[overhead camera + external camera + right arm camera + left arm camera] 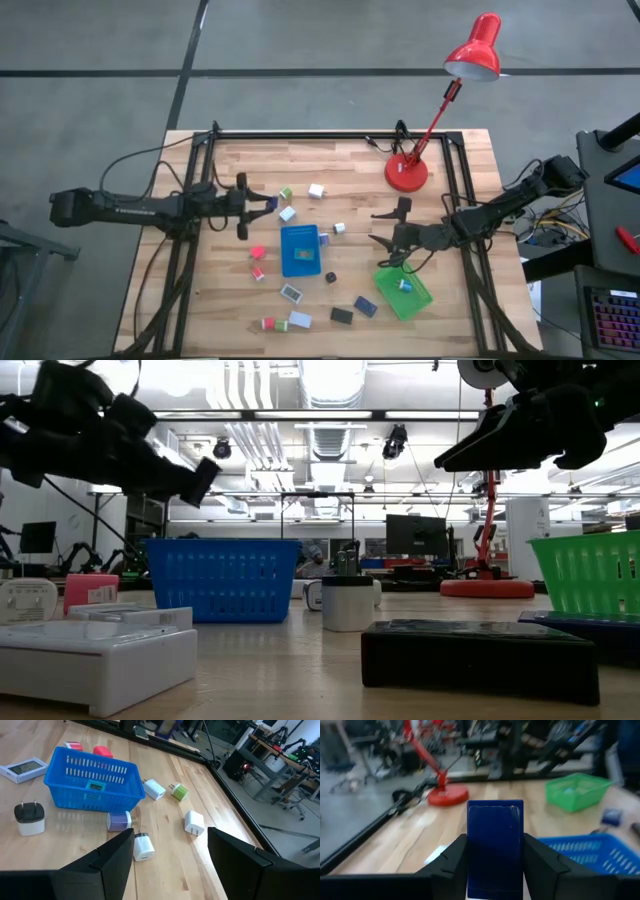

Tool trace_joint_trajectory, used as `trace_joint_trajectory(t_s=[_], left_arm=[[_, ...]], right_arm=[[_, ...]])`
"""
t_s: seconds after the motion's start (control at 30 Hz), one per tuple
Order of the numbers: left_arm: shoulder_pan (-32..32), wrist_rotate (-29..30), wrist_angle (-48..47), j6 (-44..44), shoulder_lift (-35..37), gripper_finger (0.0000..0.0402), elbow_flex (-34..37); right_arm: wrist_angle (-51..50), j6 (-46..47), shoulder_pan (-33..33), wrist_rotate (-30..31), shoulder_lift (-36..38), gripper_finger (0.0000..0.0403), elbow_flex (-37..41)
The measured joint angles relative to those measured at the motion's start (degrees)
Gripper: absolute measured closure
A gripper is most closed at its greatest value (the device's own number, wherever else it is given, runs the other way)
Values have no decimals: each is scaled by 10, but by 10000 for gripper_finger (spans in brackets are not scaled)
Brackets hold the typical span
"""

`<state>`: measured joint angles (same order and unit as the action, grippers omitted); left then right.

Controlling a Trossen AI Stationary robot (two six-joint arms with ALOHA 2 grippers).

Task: Pick & Place Office items
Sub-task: Put the top violet digital clock into the blue bin

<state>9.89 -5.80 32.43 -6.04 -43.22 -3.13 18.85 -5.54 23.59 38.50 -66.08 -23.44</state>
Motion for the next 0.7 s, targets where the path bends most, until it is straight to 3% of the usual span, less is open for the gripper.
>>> trace_joint_trajectory(t_s=[0.27,0.5,0.7], left_arm=[[0,-44,77,3,0,263,25],[0,-47,78,7,0,263,25],[-2,-48,79,8,0,263,25]], right_arm=[[31,-11,0,0,0,156,4],[262,-96,0,-64,0,161,70],[398,-128,0,-79,0,173,141]])
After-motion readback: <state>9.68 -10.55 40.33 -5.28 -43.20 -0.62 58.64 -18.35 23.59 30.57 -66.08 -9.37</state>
